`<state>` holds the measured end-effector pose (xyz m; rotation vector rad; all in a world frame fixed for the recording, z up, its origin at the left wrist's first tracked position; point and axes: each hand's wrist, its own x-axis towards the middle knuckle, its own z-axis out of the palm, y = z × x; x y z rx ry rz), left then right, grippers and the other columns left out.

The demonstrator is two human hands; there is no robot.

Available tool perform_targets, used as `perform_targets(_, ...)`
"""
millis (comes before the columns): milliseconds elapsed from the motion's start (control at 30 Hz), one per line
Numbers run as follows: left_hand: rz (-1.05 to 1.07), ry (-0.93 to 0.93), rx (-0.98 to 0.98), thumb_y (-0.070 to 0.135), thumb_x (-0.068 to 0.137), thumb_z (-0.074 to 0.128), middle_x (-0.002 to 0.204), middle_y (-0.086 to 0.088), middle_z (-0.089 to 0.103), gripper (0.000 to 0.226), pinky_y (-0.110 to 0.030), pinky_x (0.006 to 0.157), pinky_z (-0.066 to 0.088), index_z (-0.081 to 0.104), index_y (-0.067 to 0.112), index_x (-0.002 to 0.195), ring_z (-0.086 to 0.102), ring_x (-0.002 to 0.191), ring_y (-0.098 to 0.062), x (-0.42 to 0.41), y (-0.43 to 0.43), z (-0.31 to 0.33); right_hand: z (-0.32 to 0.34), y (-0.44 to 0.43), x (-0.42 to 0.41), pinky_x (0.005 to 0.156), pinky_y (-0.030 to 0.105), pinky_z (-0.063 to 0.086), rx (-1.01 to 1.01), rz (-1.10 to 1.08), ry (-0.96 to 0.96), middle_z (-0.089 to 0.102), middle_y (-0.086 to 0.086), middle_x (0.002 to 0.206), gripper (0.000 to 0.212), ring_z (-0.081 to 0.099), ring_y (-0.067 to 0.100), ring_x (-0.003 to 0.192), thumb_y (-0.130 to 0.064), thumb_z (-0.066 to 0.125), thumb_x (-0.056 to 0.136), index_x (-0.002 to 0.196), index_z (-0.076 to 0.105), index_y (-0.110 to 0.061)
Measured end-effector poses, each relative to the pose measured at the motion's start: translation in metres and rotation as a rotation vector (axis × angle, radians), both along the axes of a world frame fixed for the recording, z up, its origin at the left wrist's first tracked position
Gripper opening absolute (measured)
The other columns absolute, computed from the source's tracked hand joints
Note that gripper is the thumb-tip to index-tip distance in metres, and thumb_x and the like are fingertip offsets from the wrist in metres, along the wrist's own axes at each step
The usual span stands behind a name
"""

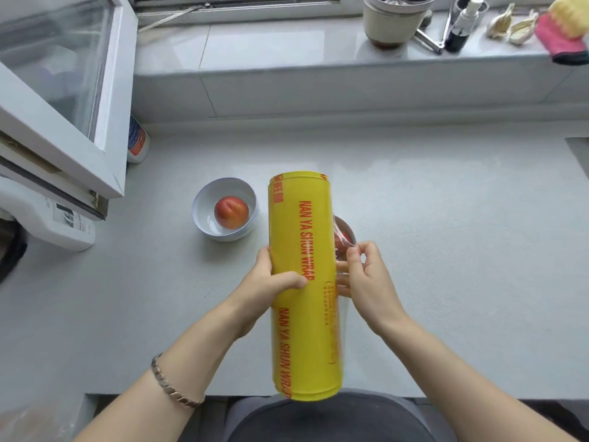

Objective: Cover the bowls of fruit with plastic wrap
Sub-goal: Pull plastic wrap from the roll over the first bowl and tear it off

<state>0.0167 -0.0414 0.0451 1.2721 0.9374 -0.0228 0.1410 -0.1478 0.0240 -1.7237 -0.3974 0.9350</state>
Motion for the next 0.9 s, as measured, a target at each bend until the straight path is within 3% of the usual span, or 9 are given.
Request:
perform_targets(67, -0.048, -0.009, -0.015, 0.044, 0.048, 0.079, 0.118, 0.002, 0.063, 0.09, -0.044, 0.09, 0.053, 0.041, 0.026, 0.128, 0.064, 0.105, -0.02, 0.002, -0.004, -0.001, -0.006, -0.004, 0.001, 0.072, 0.051, 0.054, -0.071, 0.034, -0.096, 0.064, 0.013, 0.084, 0.02, 0.065, 0.031, 0.078, -0.034, 0.032, 0.098, 0.082, 0.038, -0.023)
perform_targets(100, -0.037, -0.017, -0.018, 0.046, 0.045, 0.08, 0.117, 0.002, 0.065, 0.091, -0.044, 0.089, 0.053, 0.045, 0.025, 0.127, 0.065, 0.103, -0.02, 0.004, -0.007, -0.003, -0.007, -0.006, 0.001, 0.073, 0.053, 0.051, -0.1, 0.049, -0.129, 0.062, 0.013, 0.082, 0.021, 0.062, 0.03, 0.076, -0.035, 0.032, 0.097, 0.081, 0.038, -0.023)
perform_targets(267, 0.096, -0.056, -0.081, 0.048, 0.037, 0.086, 0.119, -0.006, 0.064, 0.104, -0.051, 0.088, 0.053, 0.044, 0.023, 0.128, 0.066, 0.102, -0.026, 0.015, -0.019, -0.014, -0.007, -0.008, 0.003, 0.06, 0.037, 0.042, -0.105, 0.021, -0.224, 0.052, 0.003, 0.071, 0.022, 0.049, 0.017, 0.063, -0.03, 0.032, 0.098, 0.078, 0.036, -0.023)
perform_targets(367, 0.127, -0.08, -0.049, 0.058, 0.031, 0.087, 0.12, -0.005, 0.063, 0.112, -0.053, 0.086, 0.053, 0.043, 0.026, 0.129, 0.065, 0.103, -0.027, 0.02, -0.022, -0.015, -0.006, -0.005, 0.01, 0.049, 0.026, 0.043, -0.106, -0.116, -0.243, 0.053, -0.003, 0.062, 0.022, 0.052, 0.009, 0.051, -0.025, 0.031, 0.099, 0.077, 0.034, -0.025)
perform_targets(433, 0.166, -0.104, -0.018, 0.057, 0.031, 0.087, 0.119, -0.007, 0.063, 0.111, -0.053, 0.084, 0.054, 0.043, 0.026, 0.128, 0.065, 0.102, -0.029, 0.022, -0.019, -0.013, -0.007, -0.003, 0.016, 0.044, 0.031, 0.049, -0.119, -0.187, -0.233, 0.051, 0.002, 0.058, 0.02, 0.052, 0.011, 0.043, -0.024, 0.03, 0.099, 0.08, 0.034, -0.023)
perform_targets(567, 0.238, -0.081, 0.133, 0.044, 0.036, 0.082, 0.115, -0.003, 0.064, 0.098, -0.048, 0.082, 0.056, 0.045, 0.025, 0.124, 0.066, 0.098, -0.023, 0.024, -0.009, -0.007, -0.011, -0.002, 0.031, 0.058, 0.054, 0.05, -0.167, -0.222, -0.381, 0.042, 0.004, 0.057, 0.014, 0.044, 0.024, 0.053, -0.025, 0.031, 0.098, 0.086, 0.034, -0.02)
perform_targets(733, 0.361, 0.182, 0.433, 0.04, 0.048, 0.088, 0.121, 0.003, 0.055, 0.1, -0.039, 0.09, 0.048, 0.033, 0.024, 0.129, 0.058, 0.105, -0.019, 0.03, 0.004, -0.005, -0.013, 0.001, 0.056, 0.058, 0.054, 0.049, -0.141, -0.311, -0.467, 0.04, 0.005, 0.057, 0.014, 0.049, 0.041, 0.057, -0.025, 0.031, 0.098, 0.084, 0.032, -0.021)
perform_targets(900, 0.163, 0.565, 0.663, 0.064, 0.051, 0.076, 0.13, -0.009, 0.046, 0.114, -0.047, 0.095, 0.045, 0.016, 0.024, 0.139, 0.048, 0.118, -0.031, 0.041, 0.016, -0.01, -0.036, 0.011, 0.064, 0.061, 0.054, 0.05, -0.221, -0.295, -0.395, 0.042, 0.006, 0.059, 0.016, 0.05, 0.035, 0.058, -0.025, 0.028, 0.099, 0.084, 0.031, -0.019)
